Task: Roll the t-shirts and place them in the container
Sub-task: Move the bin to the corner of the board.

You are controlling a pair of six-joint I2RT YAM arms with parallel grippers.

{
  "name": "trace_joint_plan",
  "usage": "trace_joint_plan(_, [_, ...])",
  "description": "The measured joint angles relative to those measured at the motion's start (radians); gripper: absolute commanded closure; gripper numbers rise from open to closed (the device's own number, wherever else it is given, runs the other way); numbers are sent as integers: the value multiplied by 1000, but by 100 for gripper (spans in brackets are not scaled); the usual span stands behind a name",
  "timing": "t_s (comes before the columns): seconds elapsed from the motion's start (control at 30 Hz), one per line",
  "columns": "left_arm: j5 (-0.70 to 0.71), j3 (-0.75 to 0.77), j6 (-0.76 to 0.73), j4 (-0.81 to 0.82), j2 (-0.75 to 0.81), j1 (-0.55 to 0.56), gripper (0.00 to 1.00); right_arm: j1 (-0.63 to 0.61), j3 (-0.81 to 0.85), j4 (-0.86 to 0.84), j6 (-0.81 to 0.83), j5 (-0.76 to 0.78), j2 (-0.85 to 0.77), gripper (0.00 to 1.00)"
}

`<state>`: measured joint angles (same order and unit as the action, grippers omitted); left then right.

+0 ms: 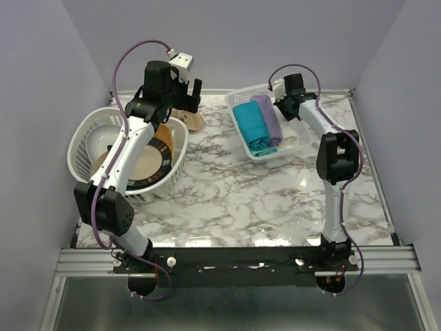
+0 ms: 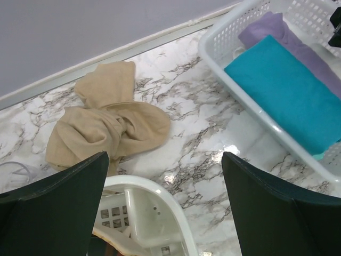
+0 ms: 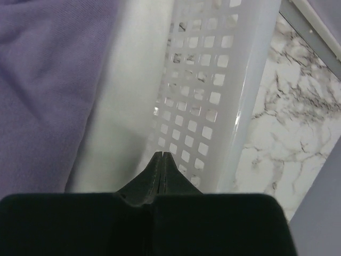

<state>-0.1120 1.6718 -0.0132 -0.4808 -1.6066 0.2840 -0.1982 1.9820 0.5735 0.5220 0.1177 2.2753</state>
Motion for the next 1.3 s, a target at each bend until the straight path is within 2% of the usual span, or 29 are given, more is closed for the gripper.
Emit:
trace_joint_plan(0.67, [-8, 0, -4, -1, -34, 34, 1, 343, -29, -158, 129, 168, 46, 99])
trace_joint_plan(0.87, [-8, 0, -13, -1, -34, 39, 1, 391, -69, -230, 191, 233, 47, 99])
trace_joint_plan(1.3, [-8, -1, -20, -1, -34, 41, 1, 414, -142, -342, 283, 312, 45, 99])
